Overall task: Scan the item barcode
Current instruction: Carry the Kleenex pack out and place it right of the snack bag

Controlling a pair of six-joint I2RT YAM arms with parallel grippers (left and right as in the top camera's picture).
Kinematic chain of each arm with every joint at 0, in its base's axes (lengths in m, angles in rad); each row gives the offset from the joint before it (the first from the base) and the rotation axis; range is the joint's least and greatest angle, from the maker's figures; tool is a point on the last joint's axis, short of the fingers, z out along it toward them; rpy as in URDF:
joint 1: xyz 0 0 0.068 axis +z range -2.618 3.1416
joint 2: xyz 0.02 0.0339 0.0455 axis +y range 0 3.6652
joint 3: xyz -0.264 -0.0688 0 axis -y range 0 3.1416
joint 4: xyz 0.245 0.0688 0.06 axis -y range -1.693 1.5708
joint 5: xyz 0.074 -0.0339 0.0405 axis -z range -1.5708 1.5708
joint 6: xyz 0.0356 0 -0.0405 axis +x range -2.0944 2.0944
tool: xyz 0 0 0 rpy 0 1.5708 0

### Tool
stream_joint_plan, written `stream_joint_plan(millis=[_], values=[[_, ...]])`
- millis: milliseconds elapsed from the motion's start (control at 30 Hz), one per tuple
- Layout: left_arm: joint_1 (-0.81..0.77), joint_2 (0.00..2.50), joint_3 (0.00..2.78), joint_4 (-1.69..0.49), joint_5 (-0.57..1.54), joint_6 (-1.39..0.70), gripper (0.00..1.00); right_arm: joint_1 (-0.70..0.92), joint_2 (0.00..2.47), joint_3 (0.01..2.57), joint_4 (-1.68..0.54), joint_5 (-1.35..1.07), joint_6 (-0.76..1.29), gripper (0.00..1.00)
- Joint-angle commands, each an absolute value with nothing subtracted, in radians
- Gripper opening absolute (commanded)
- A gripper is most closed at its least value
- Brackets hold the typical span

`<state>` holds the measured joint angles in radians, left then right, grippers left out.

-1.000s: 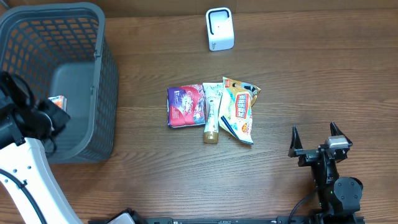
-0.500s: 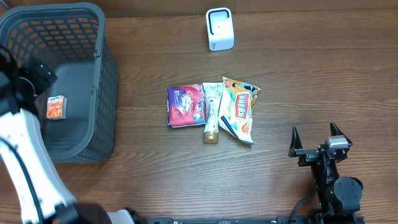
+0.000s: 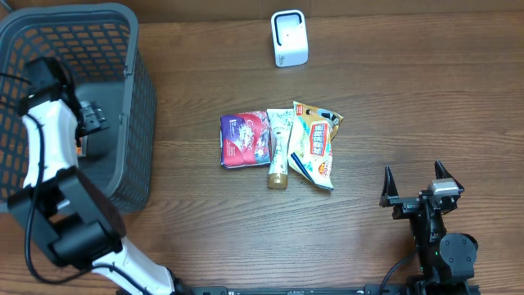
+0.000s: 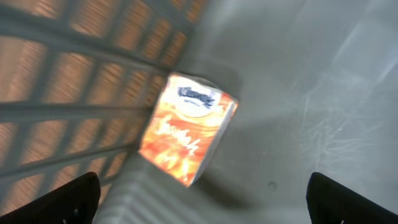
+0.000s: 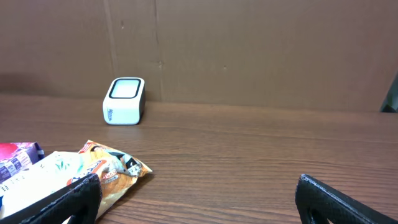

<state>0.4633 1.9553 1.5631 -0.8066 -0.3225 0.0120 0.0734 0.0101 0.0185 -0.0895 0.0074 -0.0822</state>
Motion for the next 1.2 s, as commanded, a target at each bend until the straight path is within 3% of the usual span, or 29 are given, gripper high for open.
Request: stream_joint_plan(millis=[0, 367, 567, 933, 967, 1000, 1067, 1167], values=[[0.458, 2.033, 1.572, -0.799, -0.396, 0.049, 0.98, 0.072, 0.003, 0.008, -0.083, 0.014, -0.086, 1.0], [0.467, 2.112, 1.572, -0.712, -0.365, 0.082, 0.86, 0.072, 0.003, 0.008, -0.083, 0.014, -0.086, 1.0], [0.491, 2.115, 1.572, -0.691, -0.346, 0.072, 0.68, 0.072, 0.003, 0.008, -0.083, 0.014, -0.086, 1.0], [0.543, 2.121, 1.568, -0.712, -0.187, 0.071, 0.64, 0.072, 0.003, 0.008, -0.083, 0.014, -0.086, 1.0], [0.544, 2.121, 1.564, -0.712, -0.177, 0.071, 0.6, 0.072, 0.003, 0.008, -0.083, 0.014, -0.086, 1.0], [0.544, 2.121, 1.559, -0.712, -0.174, 0.071, 0.46, 0.072, 0.003, 0.008, -0.083, 0.014, -0.086, 1.0], [0.544, 2.121, 1.559, -0.72, -0.175, 0.071, 0.29, 0.072, 0.003, 0.008, -0.083, 0.014, -0.086, 1.0], [0.544, 2.12, 1.559, -0.735, -0.175, 0.071, 0.17, 0.072, 0.003, 0.008, -0.083, 0.014, -0.086, 1.0]])
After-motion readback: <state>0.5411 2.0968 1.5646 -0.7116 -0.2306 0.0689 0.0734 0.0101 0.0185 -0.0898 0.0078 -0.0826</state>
